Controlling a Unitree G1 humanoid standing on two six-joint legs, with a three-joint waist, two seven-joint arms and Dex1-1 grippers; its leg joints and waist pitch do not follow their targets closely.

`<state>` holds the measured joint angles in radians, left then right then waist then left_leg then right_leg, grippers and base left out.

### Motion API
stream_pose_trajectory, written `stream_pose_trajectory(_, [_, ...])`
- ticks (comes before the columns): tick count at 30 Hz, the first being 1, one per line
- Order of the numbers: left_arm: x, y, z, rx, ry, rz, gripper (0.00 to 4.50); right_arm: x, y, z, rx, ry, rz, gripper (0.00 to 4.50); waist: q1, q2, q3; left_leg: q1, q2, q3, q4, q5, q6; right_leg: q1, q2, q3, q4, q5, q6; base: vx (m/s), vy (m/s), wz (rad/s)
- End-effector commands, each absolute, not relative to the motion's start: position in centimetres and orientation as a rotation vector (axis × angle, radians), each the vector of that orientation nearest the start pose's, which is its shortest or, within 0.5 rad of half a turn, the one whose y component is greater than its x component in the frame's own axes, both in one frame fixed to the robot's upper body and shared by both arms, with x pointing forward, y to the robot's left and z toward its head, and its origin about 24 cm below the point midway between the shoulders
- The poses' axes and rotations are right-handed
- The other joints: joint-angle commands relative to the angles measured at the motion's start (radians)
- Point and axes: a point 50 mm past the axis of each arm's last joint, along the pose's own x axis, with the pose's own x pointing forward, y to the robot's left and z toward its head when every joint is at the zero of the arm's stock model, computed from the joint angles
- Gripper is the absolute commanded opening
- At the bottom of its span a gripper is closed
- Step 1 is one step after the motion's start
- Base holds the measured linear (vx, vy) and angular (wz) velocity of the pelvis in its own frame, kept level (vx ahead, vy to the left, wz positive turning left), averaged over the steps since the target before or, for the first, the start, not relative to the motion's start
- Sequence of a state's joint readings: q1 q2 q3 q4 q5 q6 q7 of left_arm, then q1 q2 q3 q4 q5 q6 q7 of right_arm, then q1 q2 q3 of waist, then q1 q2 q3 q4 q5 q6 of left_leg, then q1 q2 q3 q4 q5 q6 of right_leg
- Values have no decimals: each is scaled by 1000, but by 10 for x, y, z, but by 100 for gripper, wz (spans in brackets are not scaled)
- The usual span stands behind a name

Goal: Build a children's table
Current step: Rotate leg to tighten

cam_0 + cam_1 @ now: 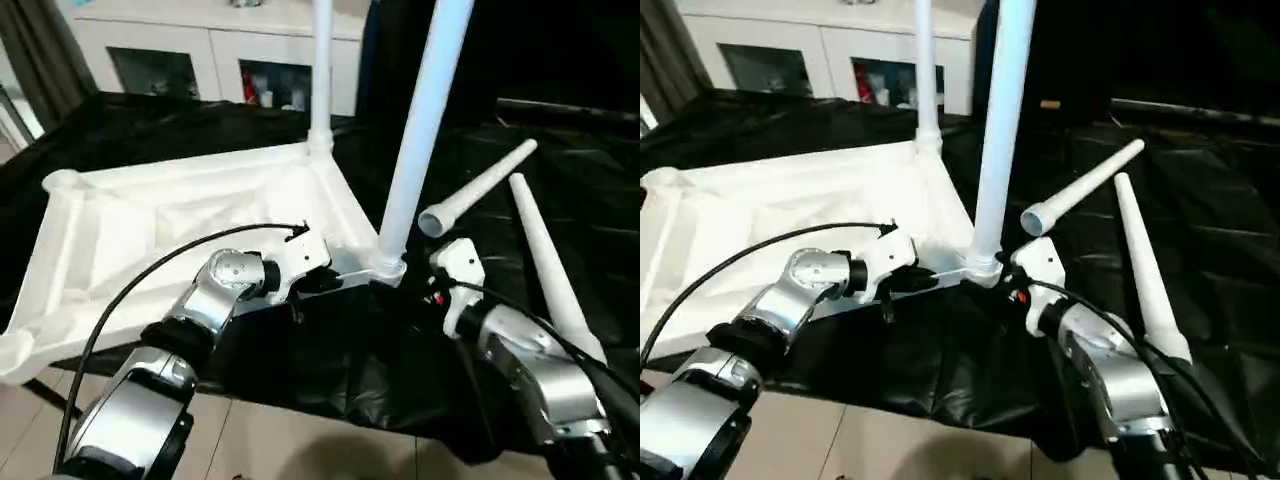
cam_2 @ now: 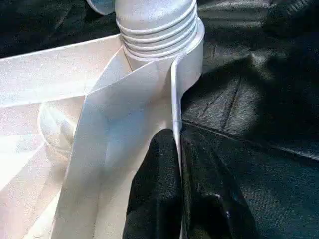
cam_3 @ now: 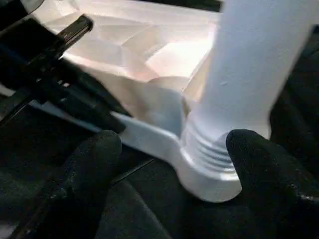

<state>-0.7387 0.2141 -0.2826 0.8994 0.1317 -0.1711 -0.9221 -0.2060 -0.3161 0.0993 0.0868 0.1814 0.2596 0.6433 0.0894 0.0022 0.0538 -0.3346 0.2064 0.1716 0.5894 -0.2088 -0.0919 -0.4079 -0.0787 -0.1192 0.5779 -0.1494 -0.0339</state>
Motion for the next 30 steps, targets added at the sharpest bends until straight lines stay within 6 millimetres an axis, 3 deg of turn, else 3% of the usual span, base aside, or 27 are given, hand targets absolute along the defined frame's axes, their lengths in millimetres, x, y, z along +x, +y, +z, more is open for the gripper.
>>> stream_pose_trajectory(1, [351, 87, 75, 434, 99, -1135, 0, 279, -148, 51, -108, 227, 752, 377, 3, -26, -66, -14, 16, -2, -67, -123, 84, 61, -73, 54, -81, -421, -61, 0, 0, 0])
stream_pose_trajectory(2, [353, 88, 78, 420, 92, -1121, 45, 280, -147, 51, -106, 232, 748, 385, 3, -26, -67, -14, 17, -2, -66, -119, 84, 60, -73, 54, -80, -414, -62, 0, 0, 0])
stream_pose_trajectory(3, [355, 89, 82, 411, 76, -1099, 57, 280, -145, 51, -104, 236, 747, 385, 3, -26, -67, -15, 17, -2, -66, -116, 85, 61, -73, 54, -79, -408, -63, 0, 0, 0])
stream_pose_trajectory(6, [363, 96, 97, 364, 43, -1020, 82, 286, -139, 48, -106, 255, 719, 385, 5, -22, -73, -17, 25, -5, -64, -80, 76, 60, -74, 55, -61, -297, -121, 0, 0, 0])
stream_pose_trajectory(10, [371, 115, 108, 356, 69, -910, 102, 289, -131, 45, -111, 264, 730, 385, 1, -30, -71, -20, 23, -4, -63, -75, 79, 65, -75, 58, -50, -230, -150, 0, 0, 0])
stream_pose_trajectory(12, [373, 138, 113, 398, 114, -819, 114, 293, -124, 41, -129, 283, 737, 385, -6, -30, -71, -21, 22, -5, -64, -79, 69, 67, -76, 57, -47, -249, -143, 0, 0, 0])
stream_pose_trajectory(13, [374, 141, 113, 402, 120, -809, 138, 293, -123, 41, -132, 286, 737, 385, -10, -26, -69, -17, 21, -3, -63, -84, 64, 62, -74, 58, -53, -269, -137, 0, 0, 0])
stream_pose_trajectory(16, [375, 173, 120, 442, 157, -651, 149, 297, -118, 37, -131, 299, 726, 385, -9, -22, -65, -11, 22, -1, -64, -108, 52, 57, -72, 59, -60, -315, -128, 0, 0, 0])
stream_pose_trajectory(17, [374, 189, 125, 478, 175, -584, 165, 300, -115, 35, -132, 308, 714, 385, -8, -27, -67, -11, 26, -3, -66, -107, 46, 58, -74, 59, -55, -313, -129, 0, 0, 0])
stream_pose_trajectory(18, [373, 199, 127, 498, 184, -546, 180, 302, -114, 35, -135, 311, 706, 385, -9, -24, -67, -14, 29, -8, -69, -101, 39, 59, -76, 60, -49, -305, -133, 0, 0, 0])
stream_pose_trajectory(19, [370, 214, 132, 532, 202, -485, 184, 305, -113, 33, -138, 315, 691, 385, -8, -20, -67, -8, 31, -8, -69, -109, 27, 55, -77, 60, -49, -301, -132, 0, 0, 0])
stream_pose_trajectory(20, [368, 223, 135, 551, 213, -453, 181, 306, -112, 33, -138, 318, 684, 385, -15, -23, -65, -13, 30, -10, -72, -110, 19, 58, -75, 61, -44, -289, -135, 0, 0, 0])
stream_pose_trajectory(21, [363, 240, 141, 580, 236, -384, 202, 310, -110, 32, -134, 319, 676, 385, -14, -21, -66, -4, 32, -8, -70, -119, 9, 53, -77, 63, -43, -279, -145, 0, 0, 0])
stream_pose_trajectory(22, [363, 240, 141, 580, 236, -384, 202, 310, -110, 32, -134, 319, 676, 385, -17, -22, -63, -9, 29, -8, -71, -114, 11, 55, -73, 64, -45, -271, -148, 0, 0, 0])
stream_pose_trajectory(24, [344, 282, 152, 697, 351, -261, 202, 322, -103, 30, -133, 323, 652, 385, -17, -25, -61, -6, 31, -9, -74, -134, -3, 52, -75, 65, -40, -267, -162, 0, 0, 0])
stream_pose_trajectory(26, [338, 291, 152, 711, 386, -237, 202, 327, -100, 29, -135, 326, 644, 385, -21, -23, -57, -7, 28, -8, -76, -150, -5, 51, -73, 67, -44, -284, -162, 0, 0, 0])
stream_pose_trajectory(27, [328, 304, 153, 733, 449, -210, 202, 339, -96, 29, -140, 327, 612, 385, -21, -21, -57, 0, 29, -9, -74, -177, -17, 47, -79, 69, -43, -309, -163, 0, 0, 0])
stream_pose_trajectory(28, [325, 308, 153, 746, 474, -208, 202, 344, -95, 30, -145, 324, 585, 385, -31, -16, -54, -2, 28, -12, -78, -207, -27, 45, -79, 70, -45, -344, -174, 0, 0, 0])
stream_pose_trajectory(29, [323, 310, 152, 753, 485, -208, 202, 347, -95, 31, -147, 322, 567, 385, -30, -17, -53, 2, 26, -10, -76, -220, -31, 43, -77, 69, -50, -361, -173, 0, 0, 0])
stream_pose_trajectory(30, [322, 314, 152, 771, 497, -185, 202, 353, -97, 33, -139, 318, 514, 385, -25, -10, -56, 13, 24, -7, -72, -223, -36, 39, -76, 72, -52, -341, -183, 0, 0, 0])
